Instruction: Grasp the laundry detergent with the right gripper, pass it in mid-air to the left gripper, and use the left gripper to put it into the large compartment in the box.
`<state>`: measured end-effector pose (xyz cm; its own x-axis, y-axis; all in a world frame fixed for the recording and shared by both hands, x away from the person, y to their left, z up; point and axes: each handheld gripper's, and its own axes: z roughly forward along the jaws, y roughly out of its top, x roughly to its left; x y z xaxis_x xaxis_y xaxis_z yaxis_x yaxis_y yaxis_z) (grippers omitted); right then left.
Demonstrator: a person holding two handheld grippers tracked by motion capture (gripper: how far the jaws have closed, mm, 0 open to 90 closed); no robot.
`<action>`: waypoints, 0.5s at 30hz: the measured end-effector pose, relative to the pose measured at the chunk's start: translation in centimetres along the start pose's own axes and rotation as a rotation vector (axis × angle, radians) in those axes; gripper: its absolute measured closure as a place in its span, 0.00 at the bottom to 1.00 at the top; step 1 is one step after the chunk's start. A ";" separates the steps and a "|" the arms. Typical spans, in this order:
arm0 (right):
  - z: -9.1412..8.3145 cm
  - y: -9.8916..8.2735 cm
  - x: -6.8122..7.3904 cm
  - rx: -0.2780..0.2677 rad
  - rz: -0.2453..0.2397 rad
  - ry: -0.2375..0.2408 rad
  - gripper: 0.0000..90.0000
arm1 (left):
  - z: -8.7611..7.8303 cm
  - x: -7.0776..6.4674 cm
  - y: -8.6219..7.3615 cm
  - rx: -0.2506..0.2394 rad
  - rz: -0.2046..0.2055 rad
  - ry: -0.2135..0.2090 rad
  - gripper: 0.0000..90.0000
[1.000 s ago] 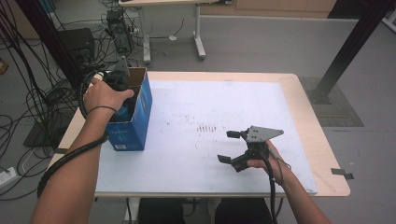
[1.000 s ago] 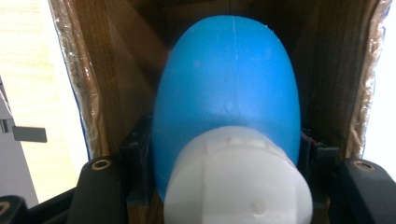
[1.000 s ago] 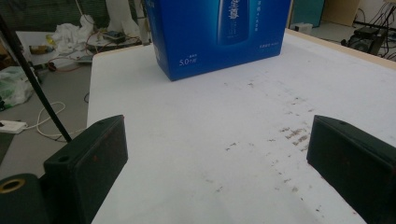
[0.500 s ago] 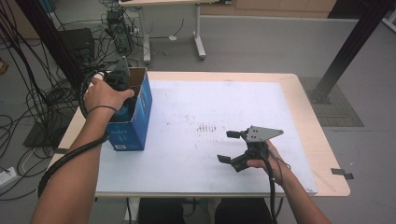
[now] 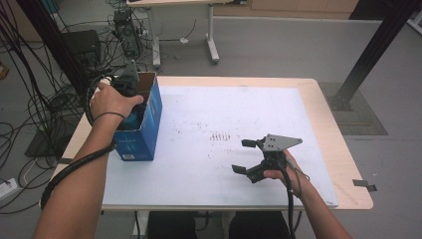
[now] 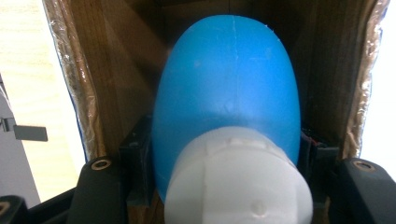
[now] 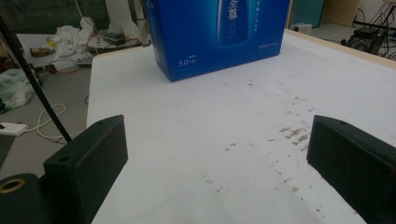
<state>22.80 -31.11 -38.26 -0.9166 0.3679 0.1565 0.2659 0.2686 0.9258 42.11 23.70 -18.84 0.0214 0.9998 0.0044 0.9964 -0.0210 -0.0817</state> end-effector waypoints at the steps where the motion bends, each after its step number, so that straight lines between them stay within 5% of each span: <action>1: 0.0 0.0 0.0 0.000 0.001 0.001 0.06 | 0.0 0.0 0.0 0.000 -0.001 0.000 0.42; 15: 0.0 -0.2 -0.2 -0.005 0.003 0.000 0.06 | 0.0 0.0 0.1 0.003 0.000 -0.001 0.42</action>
<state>22.89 -31.24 -38.44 -0.9158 0.3685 0.1599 0.2676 0.2630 0.9269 42.25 23.73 -18.88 0.0211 0.9998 0.0035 0.9962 -0.0208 -0.0843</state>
